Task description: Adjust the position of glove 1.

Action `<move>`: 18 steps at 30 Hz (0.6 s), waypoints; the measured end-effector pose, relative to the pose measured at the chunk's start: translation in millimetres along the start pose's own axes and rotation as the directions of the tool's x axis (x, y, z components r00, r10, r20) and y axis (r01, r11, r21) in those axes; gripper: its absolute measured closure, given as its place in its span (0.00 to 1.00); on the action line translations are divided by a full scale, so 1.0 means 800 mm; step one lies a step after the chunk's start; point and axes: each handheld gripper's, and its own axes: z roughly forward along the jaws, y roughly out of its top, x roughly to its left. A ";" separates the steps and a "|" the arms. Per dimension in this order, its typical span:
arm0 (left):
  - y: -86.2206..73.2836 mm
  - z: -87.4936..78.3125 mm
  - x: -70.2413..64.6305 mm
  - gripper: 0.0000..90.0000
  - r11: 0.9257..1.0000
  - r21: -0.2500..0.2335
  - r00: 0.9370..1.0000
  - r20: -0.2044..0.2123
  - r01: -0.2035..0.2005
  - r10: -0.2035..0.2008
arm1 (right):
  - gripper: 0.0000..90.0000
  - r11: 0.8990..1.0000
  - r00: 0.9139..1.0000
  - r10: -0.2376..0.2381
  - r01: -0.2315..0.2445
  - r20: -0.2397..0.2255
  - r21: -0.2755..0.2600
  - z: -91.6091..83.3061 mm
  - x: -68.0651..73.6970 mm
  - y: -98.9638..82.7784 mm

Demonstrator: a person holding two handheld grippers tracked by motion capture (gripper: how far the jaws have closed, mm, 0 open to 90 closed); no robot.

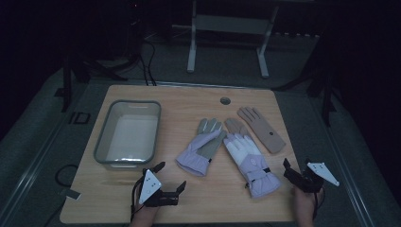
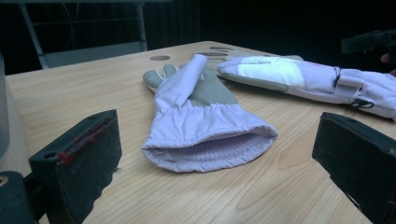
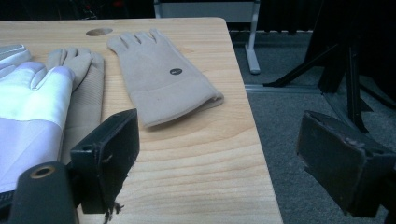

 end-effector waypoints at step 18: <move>0.000 -0.001 0.001 0.02 1.000 -0.005 1.000 0.007 0.003 -0.003 | 0.14 0.997 0.995 0.011 -0.004 -0.097 0.078 -0.014 0.007 0.047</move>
